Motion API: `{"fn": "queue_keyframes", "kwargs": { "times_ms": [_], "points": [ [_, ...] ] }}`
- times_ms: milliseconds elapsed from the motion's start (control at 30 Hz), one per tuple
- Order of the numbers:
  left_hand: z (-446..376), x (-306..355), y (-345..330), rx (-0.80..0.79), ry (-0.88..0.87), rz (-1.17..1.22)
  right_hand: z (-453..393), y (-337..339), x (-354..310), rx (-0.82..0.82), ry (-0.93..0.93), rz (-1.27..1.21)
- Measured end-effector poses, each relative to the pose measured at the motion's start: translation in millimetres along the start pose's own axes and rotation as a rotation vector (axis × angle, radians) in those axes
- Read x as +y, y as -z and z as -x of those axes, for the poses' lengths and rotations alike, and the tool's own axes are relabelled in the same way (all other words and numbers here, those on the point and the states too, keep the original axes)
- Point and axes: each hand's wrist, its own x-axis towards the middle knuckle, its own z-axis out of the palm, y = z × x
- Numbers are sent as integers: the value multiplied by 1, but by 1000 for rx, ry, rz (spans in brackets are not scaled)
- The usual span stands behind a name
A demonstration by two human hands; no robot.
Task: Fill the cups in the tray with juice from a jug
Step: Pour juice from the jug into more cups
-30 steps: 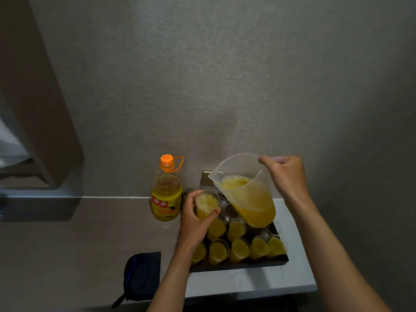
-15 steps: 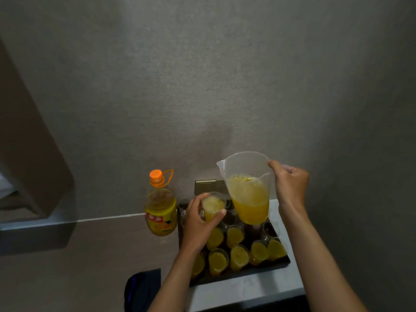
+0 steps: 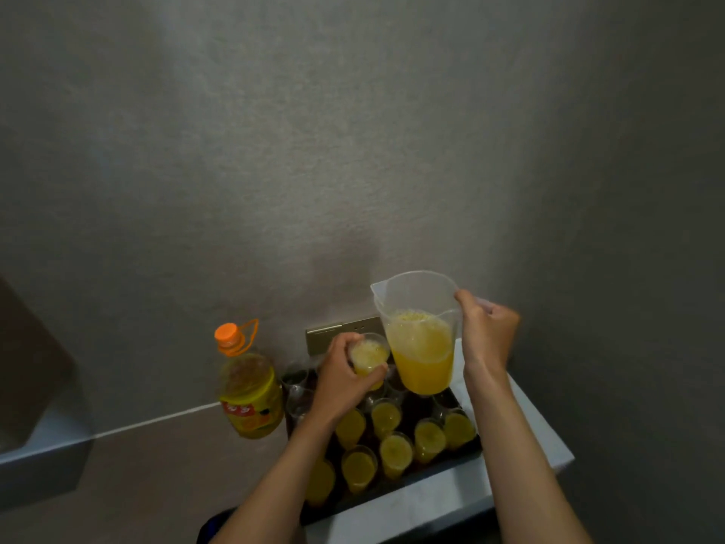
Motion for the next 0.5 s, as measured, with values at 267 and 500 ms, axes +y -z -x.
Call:
{"fn": "queue_keyframes", "kwargs": {
  "times_ms": [267, 500],
  "points": [
    [-32, 23, -17, -220, 8, -185, -17, 20, 6, 93, -1, -45],
    [-62, 27, -39, -379, -10, -283, -31, 35, 18, 118, -9, -25]
  ]
}}
